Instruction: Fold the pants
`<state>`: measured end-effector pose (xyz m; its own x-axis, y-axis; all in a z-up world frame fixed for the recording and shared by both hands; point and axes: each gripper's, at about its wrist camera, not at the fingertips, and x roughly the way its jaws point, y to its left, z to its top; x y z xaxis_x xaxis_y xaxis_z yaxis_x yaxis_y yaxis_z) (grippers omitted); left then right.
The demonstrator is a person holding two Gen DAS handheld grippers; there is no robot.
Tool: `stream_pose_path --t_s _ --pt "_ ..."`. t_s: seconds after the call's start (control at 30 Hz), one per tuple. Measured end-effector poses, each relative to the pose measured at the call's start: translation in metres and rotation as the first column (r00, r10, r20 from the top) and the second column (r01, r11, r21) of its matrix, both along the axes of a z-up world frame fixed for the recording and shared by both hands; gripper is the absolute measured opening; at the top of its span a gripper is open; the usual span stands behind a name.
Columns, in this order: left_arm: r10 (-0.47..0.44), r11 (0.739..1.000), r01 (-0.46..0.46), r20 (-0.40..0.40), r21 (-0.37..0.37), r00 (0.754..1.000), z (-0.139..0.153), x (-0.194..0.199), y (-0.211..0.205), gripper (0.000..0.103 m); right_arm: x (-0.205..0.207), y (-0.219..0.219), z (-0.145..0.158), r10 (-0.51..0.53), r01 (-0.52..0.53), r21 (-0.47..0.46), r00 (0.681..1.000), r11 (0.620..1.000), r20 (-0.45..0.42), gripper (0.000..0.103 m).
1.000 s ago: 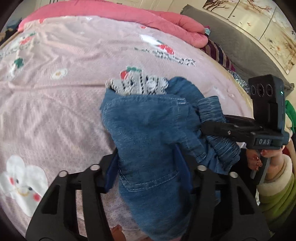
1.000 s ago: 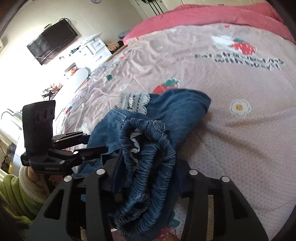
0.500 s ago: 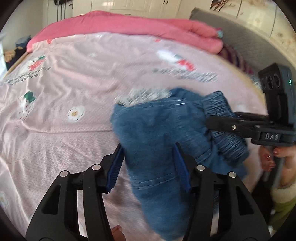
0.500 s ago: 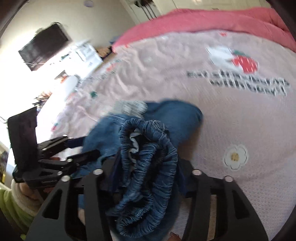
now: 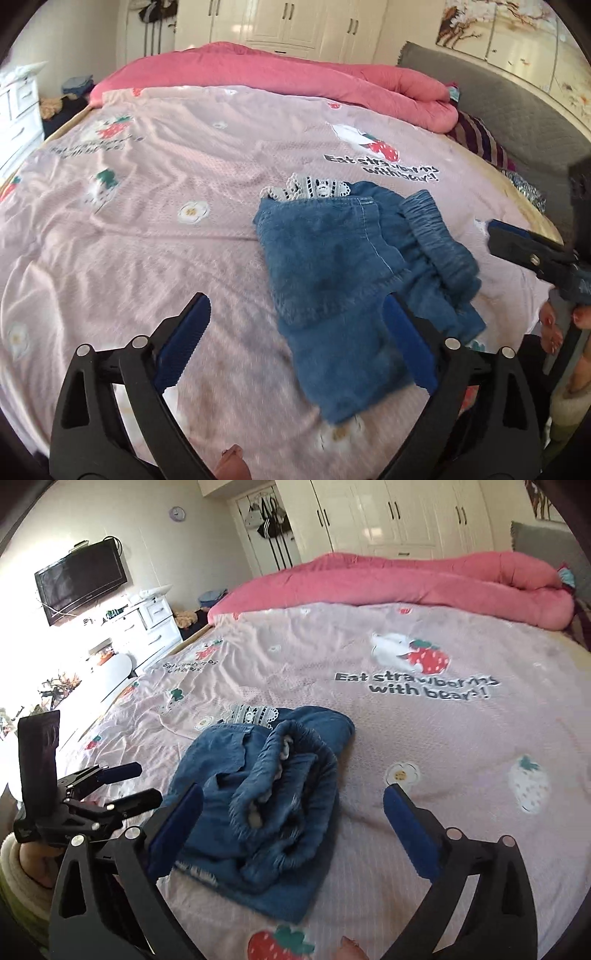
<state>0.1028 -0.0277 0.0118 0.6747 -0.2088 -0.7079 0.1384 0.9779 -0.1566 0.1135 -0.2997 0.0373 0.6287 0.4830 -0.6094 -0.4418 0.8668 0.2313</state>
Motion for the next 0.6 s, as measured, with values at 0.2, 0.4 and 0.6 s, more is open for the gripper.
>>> stream_pose_path --t_s 0.2,0.4,0.6 --pt "0.044 0.998 -0.044 -0.020 -0.041 0.999 -0.006 -0.040 -0.002 0.093 -0.046 -0.007 -0.010 -0.044 0.047 -0.071 0.998 0.996 0.045 0.098" --pt "0.056 0.998 -0.057 -0.040 -0.013 0.998 -0.015 -0.067 -0.009 0.093 -0.075 -0.017 -0.018 -0.112 0.120 -0.100 0.991 0.988 0.079 0.098" --pt "0.068 0.998 -0.067 -0.054 0.013 0.996 -0.021 -0.084 -0.015 0.093 -0.092 -0.019 -0.019 -0.133 0.142 -0.110 0.987 0.984 0.085 0.098"
